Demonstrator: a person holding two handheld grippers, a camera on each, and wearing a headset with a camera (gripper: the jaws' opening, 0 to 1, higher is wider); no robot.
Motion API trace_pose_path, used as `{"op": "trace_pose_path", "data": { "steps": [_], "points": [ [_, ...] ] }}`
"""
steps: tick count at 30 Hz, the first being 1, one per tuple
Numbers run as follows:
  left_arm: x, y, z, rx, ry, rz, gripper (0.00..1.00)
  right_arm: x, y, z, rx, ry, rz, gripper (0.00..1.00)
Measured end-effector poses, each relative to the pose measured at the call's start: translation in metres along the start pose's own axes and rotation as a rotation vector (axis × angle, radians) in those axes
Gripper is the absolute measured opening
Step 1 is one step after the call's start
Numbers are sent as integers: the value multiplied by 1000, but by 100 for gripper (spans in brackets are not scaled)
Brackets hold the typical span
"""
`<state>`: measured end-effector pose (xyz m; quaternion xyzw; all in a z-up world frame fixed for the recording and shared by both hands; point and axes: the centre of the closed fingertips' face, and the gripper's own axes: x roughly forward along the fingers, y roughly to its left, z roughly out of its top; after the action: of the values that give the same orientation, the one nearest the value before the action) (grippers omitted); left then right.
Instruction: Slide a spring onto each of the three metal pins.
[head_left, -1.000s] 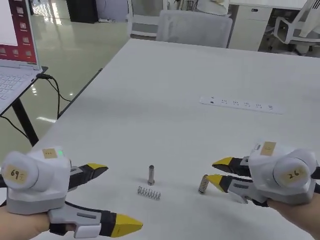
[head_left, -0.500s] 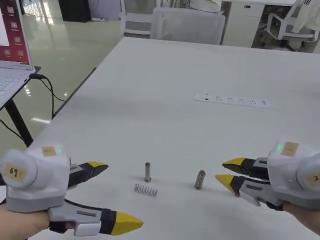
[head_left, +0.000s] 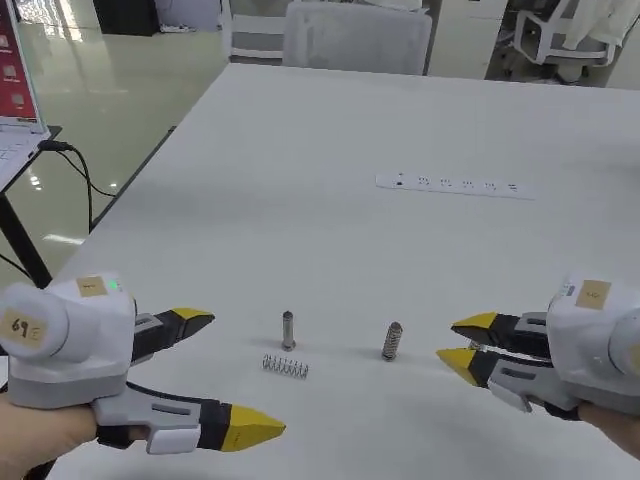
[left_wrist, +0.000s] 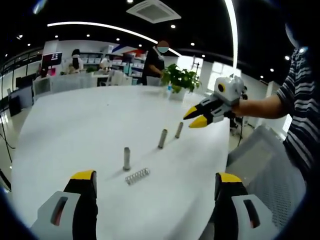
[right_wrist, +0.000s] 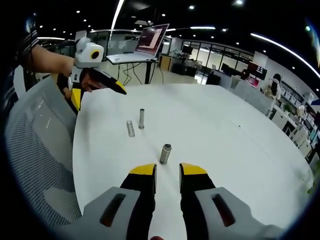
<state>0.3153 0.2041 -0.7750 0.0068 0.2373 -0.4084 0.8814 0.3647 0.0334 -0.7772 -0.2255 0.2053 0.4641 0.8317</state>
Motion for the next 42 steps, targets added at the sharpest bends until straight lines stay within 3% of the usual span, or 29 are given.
{"op": "trace_pose_path", "data": {
  "steps": [8,13,19,27,42],
  "points": [
    [-1,4,5,-2,-24,1,95,3,5,-4,-10,17,17,16],
    [-2,6,0,1,-14,-2,95,6,6,-2,-16,18,31,16],
    [-4,8,-1,1,-13,1,95,17,22,6,-42,12,85,16],
    [-2,7,2,10,-9,-7,95,39,43,28,-79,-15,148,16],
    [-1,8,4,18,0,-12,95,69,61,61,-110,-59,205,15]
  ]
}}
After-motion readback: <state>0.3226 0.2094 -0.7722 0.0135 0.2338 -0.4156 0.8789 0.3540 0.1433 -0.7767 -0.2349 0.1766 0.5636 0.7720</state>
